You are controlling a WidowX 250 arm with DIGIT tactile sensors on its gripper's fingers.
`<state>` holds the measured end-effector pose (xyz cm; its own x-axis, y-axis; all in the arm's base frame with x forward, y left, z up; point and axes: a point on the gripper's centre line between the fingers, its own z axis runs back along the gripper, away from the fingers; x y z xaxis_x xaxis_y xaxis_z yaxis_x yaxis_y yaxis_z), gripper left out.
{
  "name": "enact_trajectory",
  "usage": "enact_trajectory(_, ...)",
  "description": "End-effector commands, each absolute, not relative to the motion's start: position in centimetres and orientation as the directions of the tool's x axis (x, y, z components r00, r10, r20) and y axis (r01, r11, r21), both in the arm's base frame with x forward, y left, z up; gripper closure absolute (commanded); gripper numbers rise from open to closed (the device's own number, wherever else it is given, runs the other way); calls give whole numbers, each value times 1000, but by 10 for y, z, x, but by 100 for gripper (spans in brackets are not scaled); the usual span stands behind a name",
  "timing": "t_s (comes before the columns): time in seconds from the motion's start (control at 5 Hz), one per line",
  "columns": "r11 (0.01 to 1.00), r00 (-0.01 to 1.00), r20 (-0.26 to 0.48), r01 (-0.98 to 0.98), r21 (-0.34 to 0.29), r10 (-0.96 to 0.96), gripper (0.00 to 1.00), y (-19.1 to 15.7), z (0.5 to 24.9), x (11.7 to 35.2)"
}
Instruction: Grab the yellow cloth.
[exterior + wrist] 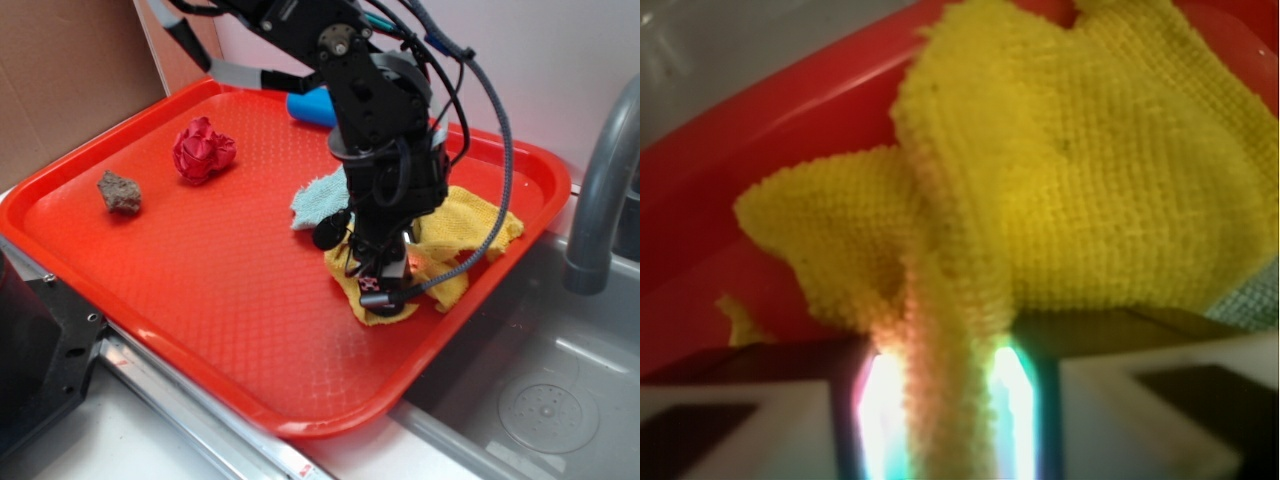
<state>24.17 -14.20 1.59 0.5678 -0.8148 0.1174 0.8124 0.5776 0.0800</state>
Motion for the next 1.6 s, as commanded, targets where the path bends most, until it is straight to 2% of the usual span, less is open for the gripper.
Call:
enact_trajectory(0.0, 711, 705, 92, 695, 110, -703, 100, -118, 39, 243)
enact_trajectory(0.2, 818, 812, 105, 567, 99, -575, 100, -100, 74, 244)
enact_trajectory(0.4, 935, 931, 91, 348, 68, -354, 100, -76, 113, 244)
enact_trajectory(0.6, 983, 980, 81, 182, 33, -184, 100, -58, 146, 234)
enact_trajectory(0.8, 998, 997, 53, -63, 10, 62, 100, -33, 173, 215)
enact_trajectory(1.0, 984, 982, 55, -178, -6, 178, 100, -18, 187, 200)
enact_trajectory(1.2, 969, 966, 84, -246, 23, 243, 100, -15, 190, 190)
enact_trajectory(1.4, 977, 974, 81, -211, 7, 210, 100, -17, 186, 189)
